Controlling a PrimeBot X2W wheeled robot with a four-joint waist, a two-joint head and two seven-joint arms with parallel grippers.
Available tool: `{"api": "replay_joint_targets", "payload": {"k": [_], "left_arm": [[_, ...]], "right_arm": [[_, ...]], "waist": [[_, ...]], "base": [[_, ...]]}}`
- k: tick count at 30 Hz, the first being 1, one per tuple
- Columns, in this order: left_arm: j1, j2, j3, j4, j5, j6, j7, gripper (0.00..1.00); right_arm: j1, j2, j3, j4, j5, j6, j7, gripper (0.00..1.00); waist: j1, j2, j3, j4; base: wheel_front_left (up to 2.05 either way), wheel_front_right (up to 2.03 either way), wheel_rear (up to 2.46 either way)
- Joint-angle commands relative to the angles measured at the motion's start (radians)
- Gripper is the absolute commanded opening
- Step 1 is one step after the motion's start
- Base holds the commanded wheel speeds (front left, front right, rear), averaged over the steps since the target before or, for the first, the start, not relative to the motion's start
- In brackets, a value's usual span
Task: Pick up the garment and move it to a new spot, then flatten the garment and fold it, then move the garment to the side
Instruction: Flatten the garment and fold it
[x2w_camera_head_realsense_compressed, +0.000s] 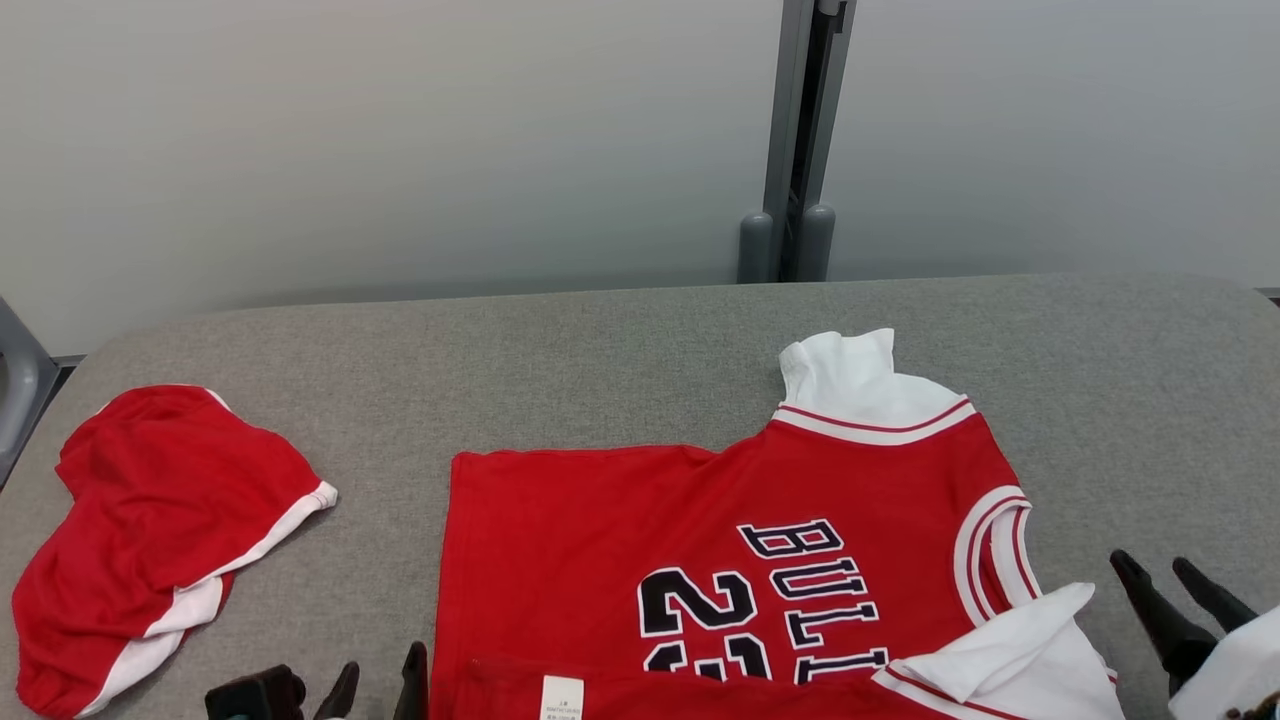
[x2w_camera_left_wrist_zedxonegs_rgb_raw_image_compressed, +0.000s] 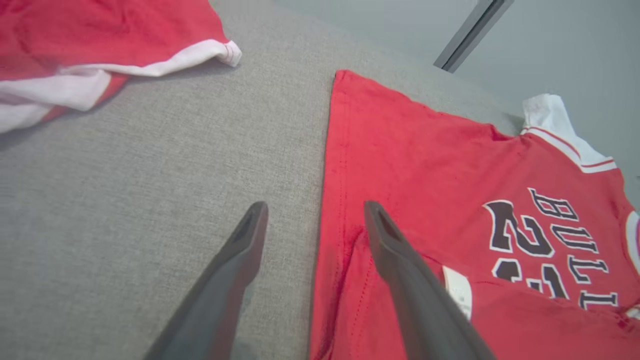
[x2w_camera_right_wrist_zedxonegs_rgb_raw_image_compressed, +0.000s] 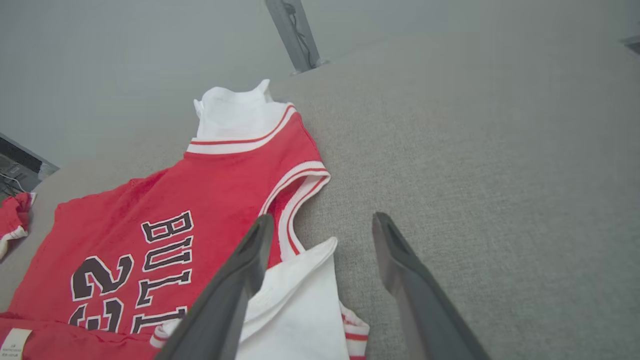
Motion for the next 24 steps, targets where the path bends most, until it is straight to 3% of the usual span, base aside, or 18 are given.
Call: {"api": "replay_joint_targets", "payload": {"k": [1, 10, 24], "left_arm": [[-0.024, -0.011, 0.013, -0.004, 0.002, -0.016, -0.031, 1.00], [-0.104, -0.058, 0.045, 0.092, 0.019, -0.057, -0.156, 1.00], [-0.446, 0.000, -0.038, 0.350, 0.167, -0.050, -0.053, 1.00]], "right_arm": [[-0.014, 0.008, -0.002, -0.027, -0.019, 0.000, -0.050, 1.00], [-0.032, 0.052, 0.051, -0.064, -0.108, 0.000, -0.255, 1.00], [-0.116, 0.093, 0.133, -0.028, -0.144, 0.000, -0.334, 1.00]], "waist": [[0.0000, 0.0000, 0.002, -0.001], [0.0000, 0.0000, 0.031, -0.031], [0.0000, 0.0000, 0.173, -0.154]], "base": [[0.00, 0.00, 0.00], [0.00, 0.00, 0.00], [0.00, 0.00, 0.00]]}}
